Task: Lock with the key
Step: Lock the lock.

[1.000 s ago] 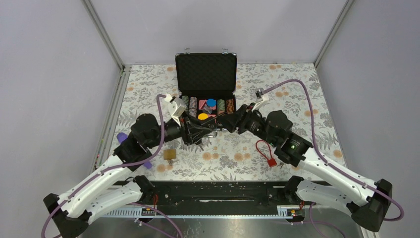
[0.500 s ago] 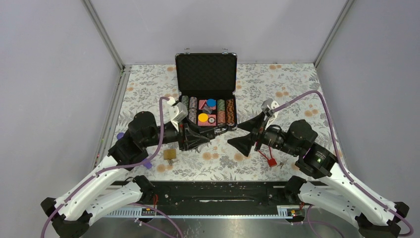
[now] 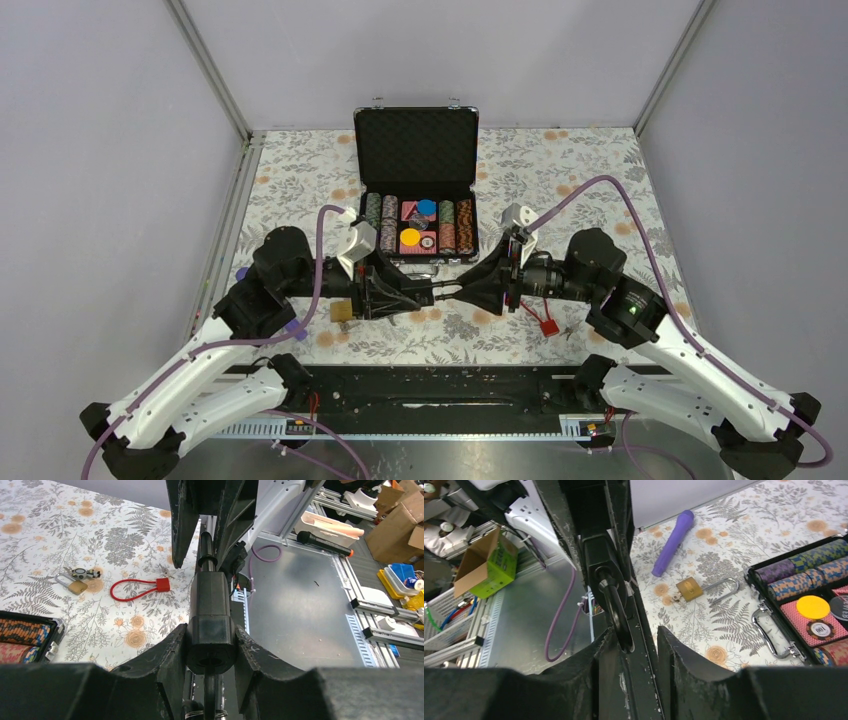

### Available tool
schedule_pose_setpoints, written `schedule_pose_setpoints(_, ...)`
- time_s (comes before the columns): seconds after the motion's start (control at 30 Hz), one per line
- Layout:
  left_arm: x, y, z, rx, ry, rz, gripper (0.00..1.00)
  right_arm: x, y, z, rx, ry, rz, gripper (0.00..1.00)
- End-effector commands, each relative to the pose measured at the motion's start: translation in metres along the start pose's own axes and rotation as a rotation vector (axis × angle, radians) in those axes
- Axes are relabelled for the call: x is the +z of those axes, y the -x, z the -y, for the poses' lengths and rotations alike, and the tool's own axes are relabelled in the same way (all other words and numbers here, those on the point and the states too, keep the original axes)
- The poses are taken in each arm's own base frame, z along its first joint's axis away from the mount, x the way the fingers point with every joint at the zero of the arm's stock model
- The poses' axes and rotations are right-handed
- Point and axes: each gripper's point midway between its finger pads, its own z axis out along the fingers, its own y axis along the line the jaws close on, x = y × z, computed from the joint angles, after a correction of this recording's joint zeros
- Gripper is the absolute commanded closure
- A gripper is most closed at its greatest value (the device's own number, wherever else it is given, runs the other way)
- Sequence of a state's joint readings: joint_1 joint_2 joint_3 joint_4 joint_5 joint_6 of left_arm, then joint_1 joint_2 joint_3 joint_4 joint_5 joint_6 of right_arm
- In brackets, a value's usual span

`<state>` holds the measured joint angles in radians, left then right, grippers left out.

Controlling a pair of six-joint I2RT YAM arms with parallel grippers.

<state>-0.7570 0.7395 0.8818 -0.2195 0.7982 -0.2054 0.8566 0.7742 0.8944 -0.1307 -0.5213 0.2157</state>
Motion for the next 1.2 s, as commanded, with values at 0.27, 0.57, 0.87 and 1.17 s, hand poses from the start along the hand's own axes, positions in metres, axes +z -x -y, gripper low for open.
schedule_pose_setpoints(0.27, -0.005, 0.050, 0.030, 0.172, -0.116, 0.129, 1.00, 0.000, 0.021, -0.034, -0.085, 0.193, 0.055, 0.55)
schedule_pose_setpoints(0.57, -0.004, 0.054, 0.031, 0.133, -0.125, 0.145, 0.70, 0.007, 0.043, -0.036, -0.075, 0.203, 0.135, 1.00)
schedule_pose_setpoints(0.87, 0.002, 0.057, 0.025, 0.038, -0.126, 0.257, 0.22, -0.010, 0.078, -0.040, -0.048, 0.158, 0.341, 1.00)
schedule_pose_setpoints(1.17, 0.017, 0.060, 0.014, -0.078, -0.158, 0.304, 0.28, -0.021, 0.090, -0.049, -0.064, 0.169, 0.382, 1.00)
